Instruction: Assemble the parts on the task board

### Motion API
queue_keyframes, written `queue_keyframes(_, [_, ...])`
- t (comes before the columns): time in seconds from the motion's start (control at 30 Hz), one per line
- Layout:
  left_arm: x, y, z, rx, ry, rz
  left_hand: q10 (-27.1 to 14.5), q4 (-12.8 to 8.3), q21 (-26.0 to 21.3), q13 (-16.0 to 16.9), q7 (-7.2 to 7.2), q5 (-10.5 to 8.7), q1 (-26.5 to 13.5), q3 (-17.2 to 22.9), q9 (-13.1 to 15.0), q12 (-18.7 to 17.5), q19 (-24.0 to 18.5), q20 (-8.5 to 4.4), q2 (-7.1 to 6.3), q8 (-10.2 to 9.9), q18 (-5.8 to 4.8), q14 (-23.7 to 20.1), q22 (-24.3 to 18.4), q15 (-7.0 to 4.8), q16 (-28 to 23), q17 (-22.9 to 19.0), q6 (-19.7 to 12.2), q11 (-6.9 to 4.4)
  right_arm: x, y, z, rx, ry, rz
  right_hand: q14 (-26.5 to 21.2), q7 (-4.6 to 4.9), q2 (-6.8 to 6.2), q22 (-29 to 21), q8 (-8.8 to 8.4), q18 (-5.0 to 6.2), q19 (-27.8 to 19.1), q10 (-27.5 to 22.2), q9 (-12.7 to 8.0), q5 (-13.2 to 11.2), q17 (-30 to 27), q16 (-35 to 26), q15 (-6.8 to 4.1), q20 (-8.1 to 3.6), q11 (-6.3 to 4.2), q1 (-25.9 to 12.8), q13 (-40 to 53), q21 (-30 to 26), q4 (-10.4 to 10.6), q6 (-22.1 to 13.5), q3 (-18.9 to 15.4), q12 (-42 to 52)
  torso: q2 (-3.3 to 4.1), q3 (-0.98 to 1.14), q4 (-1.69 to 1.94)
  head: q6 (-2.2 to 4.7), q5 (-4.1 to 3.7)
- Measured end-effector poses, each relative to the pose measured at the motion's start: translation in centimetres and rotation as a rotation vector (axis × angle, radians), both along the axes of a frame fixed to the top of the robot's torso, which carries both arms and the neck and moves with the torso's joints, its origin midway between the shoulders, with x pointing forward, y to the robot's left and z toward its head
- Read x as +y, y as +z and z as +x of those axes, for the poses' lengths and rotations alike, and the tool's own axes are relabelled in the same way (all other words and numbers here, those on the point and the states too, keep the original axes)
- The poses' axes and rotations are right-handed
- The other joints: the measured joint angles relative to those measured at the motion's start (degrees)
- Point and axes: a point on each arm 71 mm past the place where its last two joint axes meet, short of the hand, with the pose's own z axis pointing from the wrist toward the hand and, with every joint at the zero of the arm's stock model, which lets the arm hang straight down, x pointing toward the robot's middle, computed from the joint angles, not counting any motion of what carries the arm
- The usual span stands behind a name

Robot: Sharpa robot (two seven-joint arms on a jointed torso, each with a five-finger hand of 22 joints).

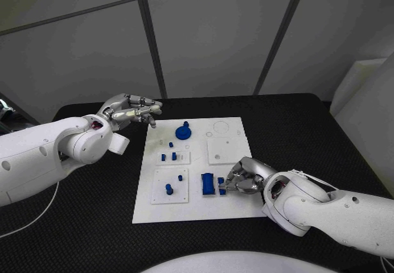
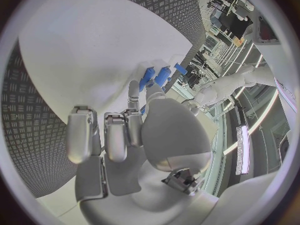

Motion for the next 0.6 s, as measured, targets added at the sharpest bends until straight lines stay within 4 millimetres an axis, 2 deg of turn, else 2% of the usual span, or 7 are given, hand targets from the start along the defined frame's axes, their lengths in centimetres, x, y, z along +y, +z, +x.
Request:
queue_keyframes(0.17, [-0.01,0.00,0.00,0.000,0.000,0.000,0.00,0.00,0.00,0.00,0.00,0.00,0.00,0.00,0.00,0.00,0.00,0.00,0.00,0.00,0.00,0.00,0.00,0.00,0.00,0.00,0.00,0.00,0.40,0.17,0.18,-0.024,0.013,-0.007,0.19,0.01,-0.49,0.00,0.01,0.01,0.00,-0.21,0.12,-1.69,0.00,0.00,-0.19,0.00,-0.19,2.71,0.03,0.00,-2.07,0.01,0.99,0.39,0.00,0.01,0.01,-0.13,-0.05])
queue_keyframes(0.33, [0.03,0.00,0.00,0.000,0.000,0.000,0.01,0.00,0.00,0.00,0.00,0.00,0.00,0.00,0.00,0.00,0.00,0.00,0.00,0.00,0.00,0.00,0.00,0.00,0.00,0.00,0.00,0.00,0.53,0.28,0.20,-0.044,0.024,-0.018,0.19,0.01,-0.40,0.00,0.01,0.00,0.00,-0.11,-0.09,-1.46,-0.01,0.00,-0.18,0.00,-0.30,3.07,0.03,0.00,-2.19,0.01,0.94,0.60,0.00,0.00,0.01,-0.19,-0.01])
queue_keyframes(0.4, [0.05,0.00,-0.01,0.000,0.001,0.001,0.01,0.00,0.00,0.00,0.00,0.00,0.00,0.00,0.00,0.00,0.00,0.00,0.00,0.00,0.00,0.00,0.00,0.00,0.00,0.01,0.00,0.00,0.50,0.31,0.15,-0.051,0.027,-0.022,0.19,0.01,-0.24,0.00,0.01,0.01,-0.01,-0.11,-0.18,-0.27,-0.01,0.00,-0.18,0.00,-0.30,2.89,0.03,0.00,-1.47,0.01,0.22,0.55,0.01,0.01,0.01,-0.20,0.05])
queue_keyframes(0.47, [0.06,0.00,-0.01,0.001,0.001,0.001,0.01,0.00,0.00,0.00,0.00,0.00,0.00,0.00,0.00,0.00,0.00,0.00,0.00,0.00,0.00,0.00,0.00,0.00,0.00,0.01,0.00,0.00,0.38,0.33,0.10,-0.054,0.028,-0.026,0.19,0.01,-0.11,0.00,0.00,0.01,-0.01,-0.10,-0.20,1.32,-0.01,0.00,-0.18,0.00,-0.31,1.06,-0.01,0.00,-0.30,0.00,-0.42,0.13,0.01,0.01,0.01,-0.17,0.10])
queue_keyframes(0.6, [0.06,0.00,-0.01,0.001,0.001,0.001,0.01,0.00,0.00,0.00,0.00,0.00,0.00,0.00,0.00,0.00,0.00,0.00,0.00,0.00,0.00,0.00,-0.11,0.00,0.00,-0.05,0.00,0.01,0.06,0.50,-0.14,-0.060,0.030,-0.025,0.19,0.01,-1.67,0.00,0.00,0.01,-0.01,0.12,-0.01,6.59,-0.01,0.00,-0.20,0.00,-0.53,-2.95,-0.84,0.00,2.24,0.00,-2.68,-0.47,-0.02,0.03,-0.06,-0.08,0.14])
